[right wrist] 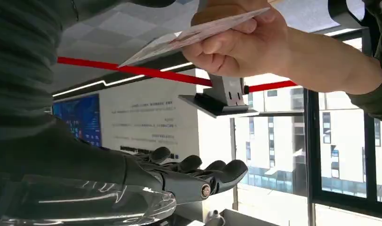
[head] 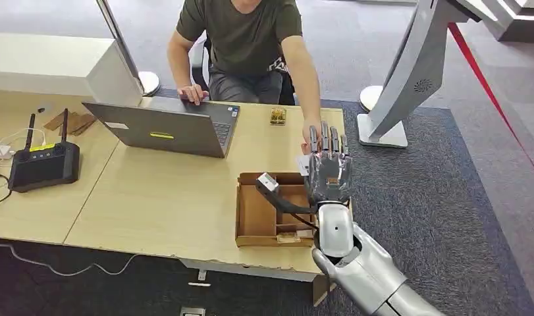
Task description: Pass the card to the sensor for recognition and then transmit it.
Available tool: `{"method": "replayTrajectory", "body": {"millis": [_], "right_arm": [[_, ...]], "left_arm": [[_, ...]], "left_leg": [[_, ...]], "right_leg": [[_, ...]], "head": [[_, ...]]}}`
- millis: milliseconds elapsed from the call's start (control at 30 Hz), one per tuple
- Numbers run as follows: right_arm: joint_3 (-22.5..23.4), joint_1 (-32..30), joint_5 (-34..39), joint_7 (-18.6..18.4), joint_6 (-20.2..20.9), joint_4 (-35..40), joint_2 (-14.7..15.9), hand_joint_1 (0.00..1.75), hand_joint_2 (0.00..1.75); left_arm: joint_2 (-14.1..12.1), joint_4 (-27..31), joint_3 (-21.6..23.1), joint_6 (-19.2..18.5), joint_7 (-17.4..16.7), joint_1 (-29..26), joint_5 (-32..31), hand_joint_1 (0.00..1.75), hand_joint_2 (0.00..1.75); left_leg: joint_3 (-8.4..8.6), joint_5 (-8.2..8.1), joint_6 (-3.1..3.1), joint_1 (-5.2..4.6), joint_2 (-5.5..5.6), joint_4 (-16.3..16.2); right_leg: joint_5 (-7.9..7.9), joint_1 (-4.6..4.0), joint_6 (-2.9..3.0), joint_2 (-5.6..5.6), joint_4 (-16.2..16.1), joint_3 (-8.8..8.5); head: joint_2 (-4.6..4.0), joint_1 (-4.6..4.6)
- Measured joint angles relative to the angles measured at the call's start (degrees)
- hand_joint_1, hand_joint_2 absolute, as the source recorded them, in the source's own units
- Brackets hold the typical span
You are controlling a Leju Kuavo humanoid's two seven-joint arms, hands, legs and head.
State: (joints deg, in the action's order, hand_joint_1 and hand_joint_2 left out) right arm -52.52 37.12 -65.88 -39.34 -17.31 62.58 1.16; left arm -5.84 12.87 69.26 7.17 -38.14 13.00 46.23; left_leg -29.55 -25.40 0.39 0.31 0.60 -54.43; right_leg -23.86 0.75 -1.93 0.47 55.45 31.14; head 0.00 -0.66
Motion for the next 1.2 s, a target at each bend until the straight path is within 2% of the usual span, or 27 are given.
{"method": "replayTrajectory", "body": {"millis": [567, 600, 700, 767, 833, 1200], "right_arm": [[0.00, 0.06, 0.00, 0.00, 0.00, 0.00, 0.02, 0.00, 1.75], [0.00, 0.06, 0.00, 0.00, 0.00, 0.00, 0.00, 1.75, 1.75], [0.00, 0.07, 0.32, 0.00, 0.54, 0.00, 0.00, 1.75, 1.75], [0.04, 0.02, 2.01, 0.28, 3.63, -0.11, -0.17, 1.75, 1.75], [0.07, -0.31, 2.47, 0.39, 4.77, -0.13, -0.33, 1.75, 1.75], [0.13, -0.50, 2.45, 0.42, 5.64, -0.13, -0.63, 1.75, 1.75]], "left_arm": [[0.00, 0.00, 0.33, 0.00, 0.02, 0.00, 0.00, 0.00, 1.75], [0.00, 0.00, 0.33, 0.00, 0.00, 0.00, 0.00, 0.00, 1.75], [0.00, 0.00, 0.33, 0.24, 0.00, 0.00, 0.06, 0.00, 1.75], [0.04, 0.00, 0.33, 1.49, 0.07, -0.04, 0.53, 0.00, 1.75], [0.09, 0.00, 0.33, 2.08, 0.28, -0.27, 0.61, 0.00, 1.75], [0.22, 0.00, 0.33, 2.16, 0.74, -0.66, 0.77, 0.00, 1.75]], "left_leg": [[0.00, 0.00, 0.00, 0.00, 0.00, 0.00], [0.00, 0.00, 0.00, 0.00, 0.00, 0.00], [0.00, 0.00, 0.00, 0.00, 0.00, 0.00], [0.00, 0.00, 0.00, 0.00, 0.00, 0.00], [0.00, 0.00, 0.00, 0.00, 0.00, 0.00], [0.00, 0.00, 0.00, 0.00, 0.00, 0.00]], "right_leg": [[0.00, 0.00, 0.00, 0.00, 0.00, 0.00], [0.00, 0.00, 0.00, 0.00, 0.00, 0.00], [0.00, 0.00, 0.00, 0.00, 0.00, -0.01], [0.00, 0.00, 0.00, 0.00, 0.00, -0.01], [0.00, 0.00, 0.00, 0.00, 0.00, 0.00], [0.00, 0.00, 0.00, 0.00, 0.00, 0.00]], "head": [[0.00, 0.00], [0.00, 0.00], [0.00, 0.00], [0.00, 0.00], [0.00, 0.00], [0.00, 0.00]]}}
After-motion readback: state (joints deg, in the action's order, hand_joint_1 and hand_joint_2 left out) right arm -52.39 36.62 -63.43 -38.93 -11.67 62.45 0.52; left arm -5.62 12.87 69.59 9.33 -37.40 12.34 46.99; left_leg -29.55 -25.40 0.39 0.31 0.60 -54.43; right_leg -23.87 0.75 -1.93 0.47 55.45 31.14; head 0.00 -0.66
